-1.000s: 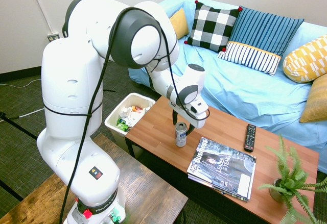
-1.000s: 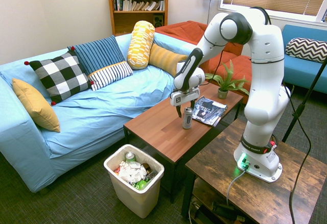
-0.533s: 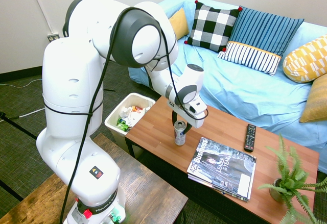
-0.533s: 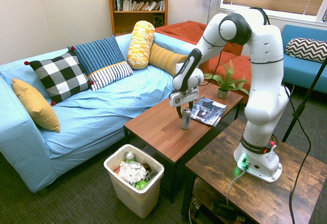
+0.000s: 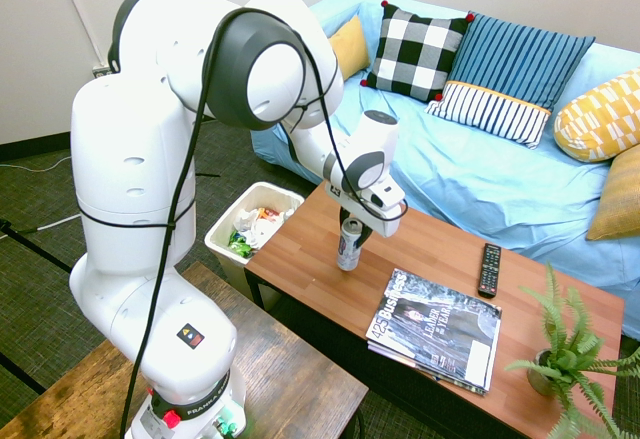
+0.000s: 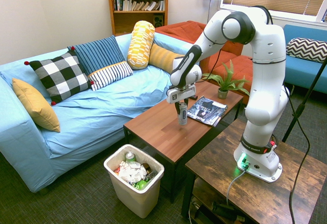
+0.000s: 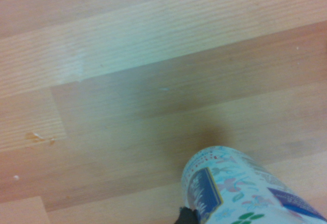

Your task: Throw the can in the trash bin

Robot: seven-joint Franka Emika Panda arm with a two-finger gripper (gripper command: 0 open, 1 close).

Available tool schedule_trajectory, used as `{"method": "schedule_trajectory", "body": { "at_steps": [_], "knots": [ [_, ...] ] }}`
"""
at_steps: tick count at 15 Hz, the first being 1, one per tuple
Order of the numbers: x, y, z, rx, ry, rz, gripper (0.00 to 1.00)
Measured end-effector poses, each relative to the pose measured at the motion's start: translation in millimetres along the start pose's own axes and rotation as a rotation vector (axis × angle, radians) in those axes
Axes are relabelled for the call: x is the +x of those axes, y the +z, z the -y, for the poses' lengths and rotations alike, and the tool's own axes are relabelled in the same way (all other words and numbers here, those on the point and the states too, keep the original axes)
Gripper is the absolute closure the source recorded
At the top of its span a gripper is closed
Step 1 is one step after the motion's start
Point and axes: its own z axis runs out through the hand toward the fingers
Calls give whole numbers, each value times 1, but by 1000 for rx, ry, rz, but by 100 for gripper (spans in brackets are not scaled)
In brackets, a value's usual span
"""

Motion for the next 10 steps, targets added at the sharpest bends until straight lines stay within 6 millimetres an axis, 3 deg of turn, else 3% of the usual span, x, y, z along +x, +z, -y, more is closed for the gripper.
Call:
{"method": "schedule_trajectory", "body": {
  "at_steps": [5,8,9,10],
  "knots": [
    [-51,-57,37,64,-102,-52,100],
    [-92,-80,65,103,-188,-78,100],
    [-118,-88,80,120,-231,-86,100],
    [-119,-88,81,119,-236,-85,100]
  ]
}}
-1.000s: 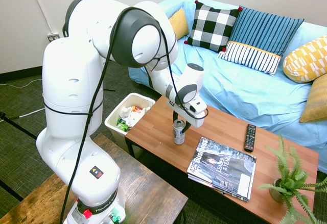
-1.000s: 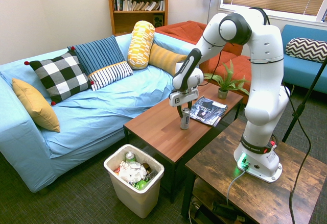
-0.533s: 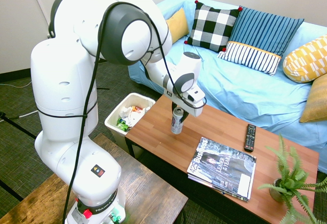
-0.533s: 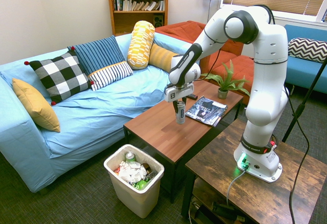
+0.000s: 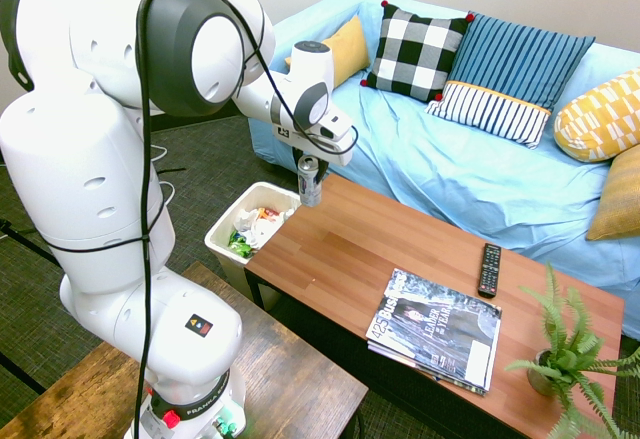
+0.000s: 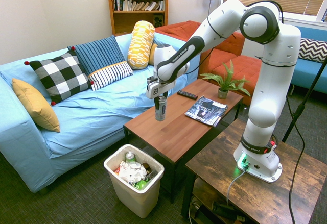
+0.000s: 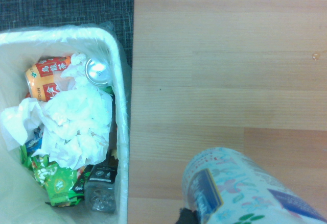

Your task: Throw the can in the trash bin

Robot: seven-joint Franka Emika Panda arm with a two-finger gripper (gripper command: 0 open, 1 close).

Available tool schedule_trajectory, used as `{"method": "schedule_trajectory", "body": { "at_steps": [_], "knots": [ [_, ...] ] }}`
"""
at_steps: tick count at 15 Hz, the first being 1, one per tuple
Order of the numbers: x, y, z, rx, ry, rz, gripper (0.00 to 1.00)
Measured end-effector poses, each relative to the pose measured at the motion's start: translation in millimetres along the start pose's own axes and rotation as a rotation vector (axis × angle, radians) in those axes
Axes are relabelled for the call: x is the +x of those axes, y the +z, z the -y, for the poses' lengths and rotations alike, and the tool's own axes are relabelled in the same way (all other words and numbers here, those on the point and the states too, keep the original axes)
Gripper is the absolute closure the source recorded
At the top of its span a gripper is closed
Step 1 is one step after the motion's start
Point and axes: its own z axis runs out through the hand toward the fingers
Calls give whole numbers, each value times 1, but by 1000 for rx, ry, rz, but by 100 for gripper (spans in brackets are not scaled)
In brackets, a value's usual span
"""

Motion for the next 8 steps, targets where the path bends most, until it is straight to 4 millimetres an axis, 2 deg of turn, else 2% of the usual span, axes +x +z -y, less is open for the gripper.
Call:
{"method": "schedule_trajectory", "body": {
  "at_steps": [2,6,8],
  "knots": [
    [-16,8,20,0,-47,6,100],
    [-66,48,106,-6,-137,-2,100],
    [-87,70,143,-12,-168,6,100]
  ]
}}
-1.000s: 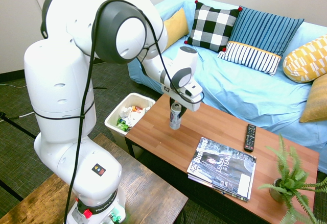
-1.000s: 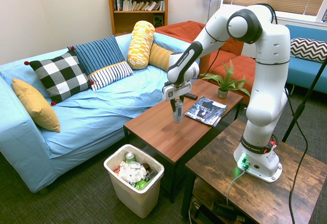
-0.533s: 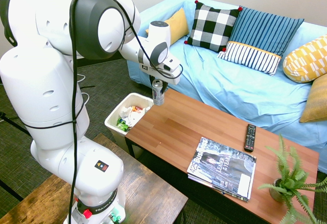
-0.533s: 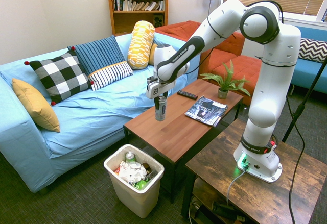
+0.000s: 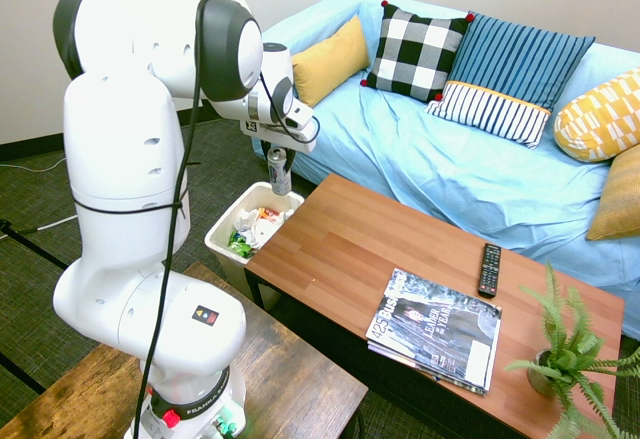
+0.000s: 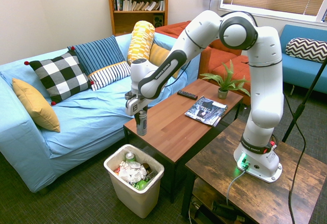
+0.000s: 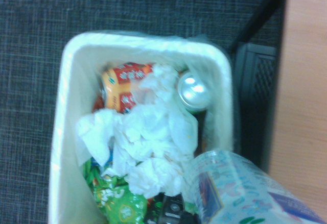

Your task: Throw the can in the trash bin

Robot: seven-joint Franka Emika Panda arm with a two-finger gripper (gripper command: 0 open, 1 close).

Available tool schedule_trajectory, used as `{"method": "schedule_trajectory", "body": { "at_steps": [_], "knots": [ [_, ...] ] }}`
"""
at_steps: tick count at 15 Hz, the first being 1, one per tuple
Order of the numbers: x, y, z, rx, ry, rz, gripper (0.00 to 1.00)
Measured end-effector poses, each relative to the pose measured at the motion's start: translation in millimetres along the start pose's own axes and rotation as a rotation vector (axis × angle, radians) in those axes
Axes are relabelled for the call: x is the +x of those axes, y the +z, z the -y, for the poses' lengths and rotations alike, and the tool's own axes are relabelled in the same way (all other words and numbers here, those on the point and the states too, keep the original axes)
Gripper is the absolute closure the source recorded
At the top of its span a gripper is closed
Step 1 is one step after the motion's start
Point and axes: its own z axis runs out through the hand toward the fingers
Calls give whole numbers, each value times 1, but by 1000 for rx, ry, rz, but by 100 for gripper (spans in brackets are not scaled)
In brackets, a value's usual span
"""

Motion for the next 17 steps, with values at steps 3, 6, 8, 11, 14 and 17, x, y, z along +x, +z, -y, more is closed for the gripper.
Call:
{"method": "schedule_trajectory", "body": {
  "at_steps": [3,6,8,11,14,17],
  "knots": [
    [-21,34,33,-33,-41,37,100],
    [-32,56,40,-68,-48,70,0],
    [-31,59,38,-73,-44,74,0],
    [-26,59,35,-74,-24,81,0],
    [-23,59,33,-73,-13,87,0],
    [-19,53,30,-66,-1,90,0]
  ]
}}
